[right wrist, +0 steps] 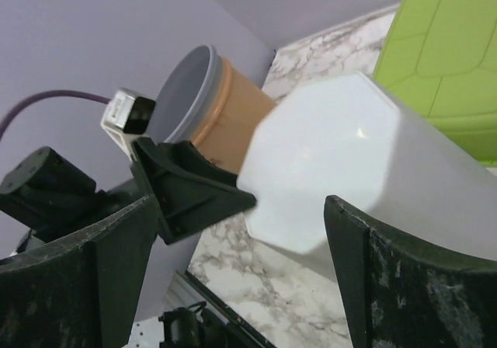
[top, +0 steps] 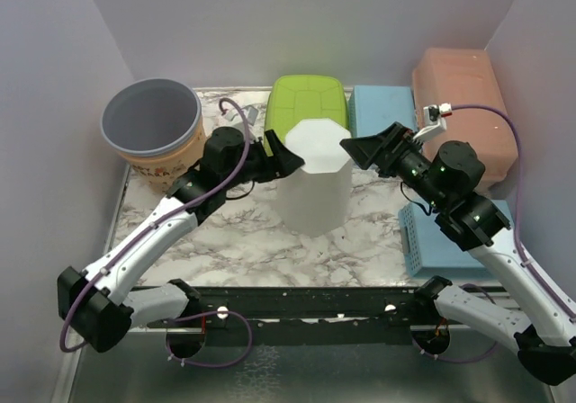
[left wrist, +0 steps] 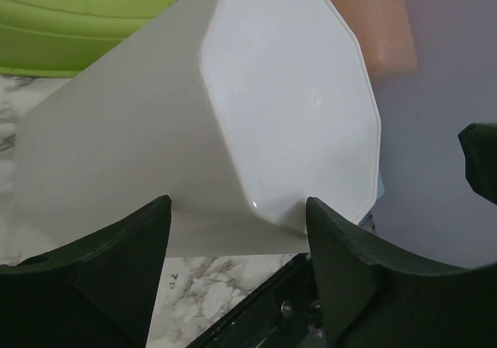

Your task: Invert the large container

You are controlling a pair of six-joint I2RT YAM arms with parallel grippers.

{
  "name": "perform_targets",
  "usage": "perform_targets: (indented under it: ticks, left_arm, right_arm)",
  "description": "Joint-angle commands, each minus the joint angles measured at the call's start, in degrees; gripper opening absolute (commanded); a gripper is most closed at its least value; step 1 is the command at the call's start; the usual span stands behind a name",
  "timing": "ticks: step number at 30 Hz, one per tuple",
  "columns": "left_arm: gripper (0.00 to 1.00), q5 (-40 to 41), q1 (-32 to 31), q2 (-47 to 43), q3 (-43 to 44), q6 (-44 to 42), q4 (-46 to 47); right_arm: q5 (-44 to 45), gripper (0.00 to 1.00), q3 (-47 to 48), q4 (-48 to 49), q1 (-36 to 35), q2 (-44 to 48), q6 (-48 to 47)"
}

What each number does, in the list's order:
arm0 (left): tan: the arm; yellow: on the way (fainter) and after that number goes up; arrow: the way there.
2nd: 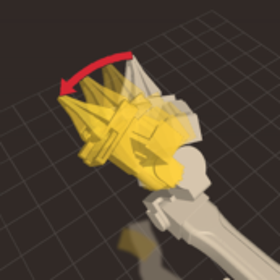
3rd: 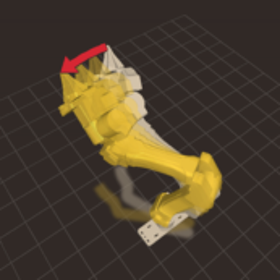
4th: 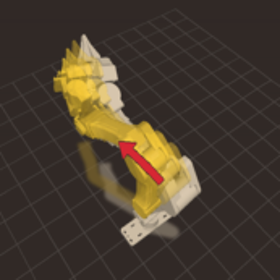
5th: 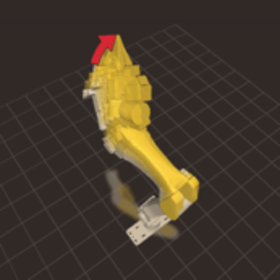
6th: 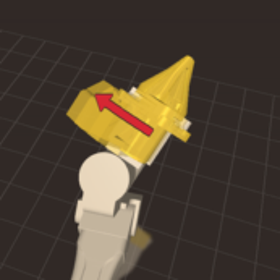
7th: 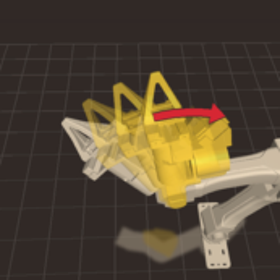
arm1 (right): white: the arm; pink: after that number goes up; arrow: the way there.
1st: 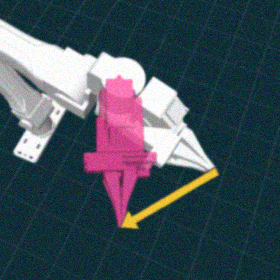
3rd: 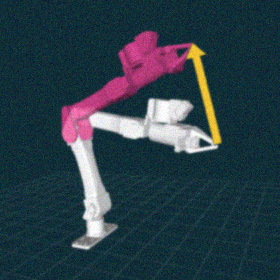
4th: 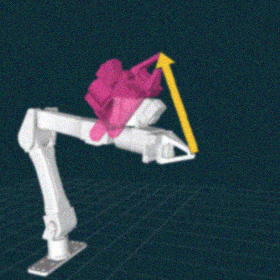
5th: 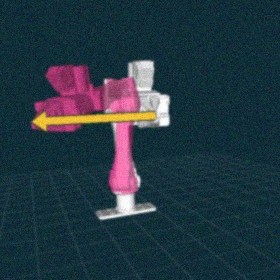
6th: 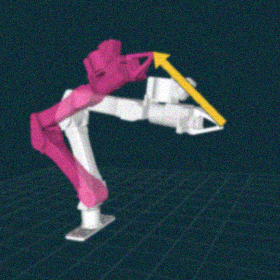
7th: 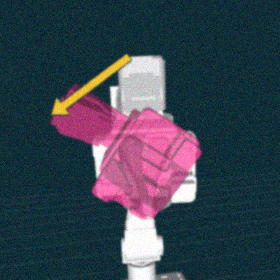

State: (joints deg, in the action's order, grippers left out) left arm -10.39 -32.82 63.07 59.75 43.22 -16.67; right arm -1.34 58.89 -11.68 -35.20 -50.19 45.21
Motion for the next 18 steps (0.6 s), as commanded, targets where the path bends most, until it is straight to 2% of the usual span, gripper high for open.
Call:
perform_targets:
  ticks: [1, 6, 11, 14, 18]
  left_arm:
    - [0.72, 0.49, -8.65, 7.11, 1.50, 3.03, 6.50]
    - [0.78, 3.99, -11.74, 10.86, 3.81, 3.01, 6.99]
    - [0.86, 16.89, -11.33, 2.70, 2.92, 0.46, -1.05]
    - [0.88, 21.47, -10.76, -2.69, 2.99, -1.30, -5.50]
    - [0.89, 26.28, -10.28, -7.17, 4.13, -2.65, -11.47]
  right_arm:
    - [6.52, 0.91, 3.90, -5.94, -0.22, -1.09, -3.26]
    - [7.96, 0.91, 2.89, -7.73, -0.22, -0.82, -2.55]
    - [9.68, 0.91, 5.43, -13.05, -0.22, -2.45, -5.06]
    - [6.07, 0.91, 6.21, -12.46, -0.22, -3.59, -9.62]
    - [-3.55, 0.88, 10.39, -13.58, -0.22, -7.71, -16.20]
